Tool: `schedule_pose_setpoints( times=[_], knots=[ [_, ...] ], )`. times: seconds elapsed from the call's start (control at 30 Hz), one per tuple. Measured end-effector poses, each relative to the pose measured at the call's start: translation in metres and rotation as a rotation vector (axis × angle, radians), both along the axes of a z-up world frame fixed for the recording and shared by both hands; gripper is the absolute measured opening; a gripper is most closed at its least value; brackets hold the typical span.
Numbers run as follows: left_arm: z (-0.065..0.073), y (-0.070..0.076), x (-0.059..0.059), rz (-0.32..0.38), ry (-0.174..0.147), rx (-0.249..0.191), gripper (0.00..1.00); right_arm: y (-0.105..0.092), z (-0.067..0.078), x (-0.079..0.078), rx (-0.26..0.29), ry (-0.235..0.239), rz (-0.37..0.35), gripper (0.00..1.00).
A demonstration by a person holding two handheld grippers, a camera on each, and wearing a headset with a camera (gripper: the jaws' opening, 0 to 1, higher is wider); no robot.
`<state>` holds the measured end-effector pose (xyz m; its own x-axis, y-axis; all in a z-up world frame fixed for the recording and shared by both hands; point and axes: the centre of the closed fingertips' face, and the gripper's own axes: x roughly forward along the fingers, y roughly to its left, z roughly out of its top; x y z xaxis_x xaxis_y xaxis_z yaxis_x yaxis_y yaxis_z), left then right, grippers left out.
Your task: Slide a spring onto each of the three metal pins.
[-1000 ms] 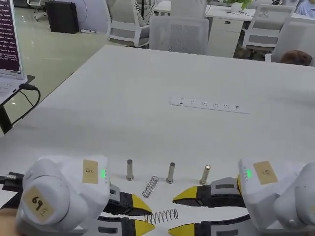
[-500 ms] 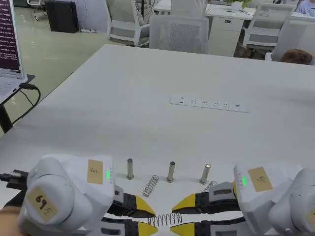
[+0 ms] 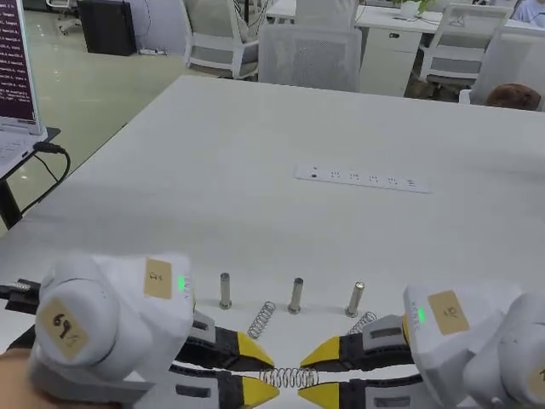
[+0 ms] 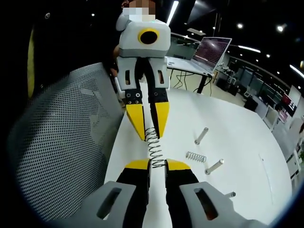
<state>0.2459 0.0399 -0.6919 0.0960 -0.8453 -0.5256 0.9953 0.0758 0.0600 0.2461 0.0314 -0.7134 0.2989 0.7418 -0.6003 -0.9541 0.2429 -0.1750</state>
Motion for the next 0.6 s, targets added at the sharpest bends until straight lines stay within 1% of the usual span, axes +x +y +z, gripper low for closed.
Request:
schedule_pose_setpoints(
  times=[0.07,0.1,0.23,0.47,0.6],
  knots=[
    [0.002,-0.001,0.0,0.0,0.0,-0.008,0.02,-0.001,-0.001,0.0,-0.005,0.001,-0.001,0.09],
    [0.005,-0.003,-0.001,-0.002,0.001,-0.019,0.02,-0.001,-0.002,0.0,-0.008,0.0,-0.001,0.08],
    [0.013,-0.006,-0.001,0.002,0.012,-0.057,0.02,-0.001,-0.001,0.0,-0.004,0.0,-0.003,0.08],
    [0.024,-0.011,-0.001,0.013,0.031,-0.113,0.03,0.0,0.001,0.0,0.005,-0.002,0.001,0.08],
    [0.031,-0.015,-0.001,0.014,0.034,-0.15,0.03,0.003,0.002,-0.001,0.014,0.002,0.006,0.08]
  ],
)
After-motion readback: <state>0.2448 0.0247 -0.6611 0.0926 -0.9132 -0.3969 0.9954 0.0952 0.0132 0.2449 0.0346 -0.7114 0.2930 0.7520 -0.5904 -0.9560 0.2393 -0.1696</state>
